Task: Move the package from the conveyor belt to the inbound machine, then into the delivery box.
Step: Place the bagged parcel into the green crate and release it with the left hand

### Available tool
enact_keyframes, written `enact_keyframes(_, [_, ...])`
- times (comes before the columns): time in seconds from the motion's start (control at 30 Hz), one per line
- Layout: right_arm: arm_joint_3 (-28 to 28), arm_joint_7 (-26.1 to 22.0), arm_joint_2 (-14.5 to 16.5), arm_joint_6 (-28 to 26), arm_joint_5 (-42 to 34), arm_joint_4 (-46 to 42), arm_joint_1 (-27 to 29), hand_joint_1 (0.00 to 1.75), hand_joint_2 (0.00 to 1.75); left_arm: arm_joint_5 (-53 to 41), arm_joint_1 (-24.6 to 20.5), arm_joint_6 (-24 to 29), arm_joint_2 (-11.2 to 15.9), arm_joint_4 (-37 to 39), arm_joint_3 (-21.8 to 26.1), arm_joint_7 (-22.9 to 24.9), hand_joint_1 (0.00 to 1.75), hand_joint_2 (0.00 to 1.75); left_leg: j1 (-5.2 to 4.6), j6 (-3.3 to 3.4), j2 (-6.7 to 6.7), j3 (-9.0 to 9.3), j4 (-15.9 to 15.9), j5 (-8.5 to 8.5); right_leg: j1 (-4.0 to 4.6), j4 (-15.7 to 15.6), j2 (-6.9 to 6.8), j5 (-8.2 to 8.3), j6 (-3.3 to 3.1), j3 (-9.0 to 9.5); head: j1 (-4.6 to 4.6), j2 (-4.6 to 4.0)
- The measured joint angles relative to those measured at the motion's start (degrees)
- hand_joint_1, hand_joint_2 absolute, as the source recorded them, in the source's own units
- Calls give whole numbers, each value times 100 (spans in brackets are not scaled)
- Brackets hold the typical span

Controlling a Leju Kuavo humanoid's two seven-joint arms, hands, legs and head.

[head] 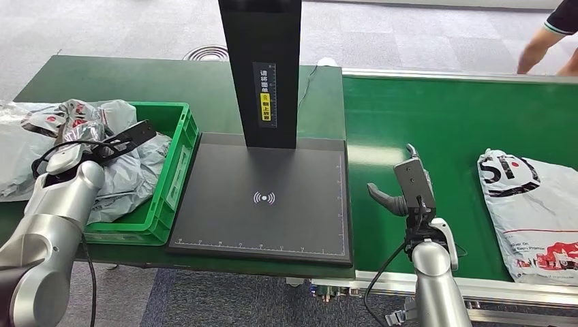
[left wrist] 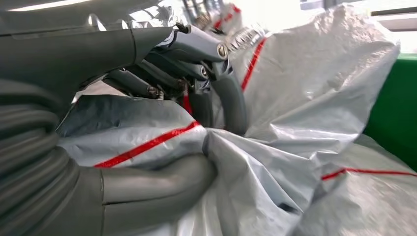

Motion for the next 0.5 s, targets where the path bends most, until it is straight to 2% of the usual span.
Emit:
enact_keyframes(0.33, [66,8,0,-2,2,-17,16,0,175,-74,-7,786,69,5,-92,778,0,175,0,0,0,1,0,0,0,0,1,0,0,0,1,0])
enact_keyframes(0.5, [68,16,0,-5,1,-47,24,0,175,-75,-2,993,107,5,-119,876,0,175,0,0,0,0,0,0,0,0,1,0,0,-1,0,0])
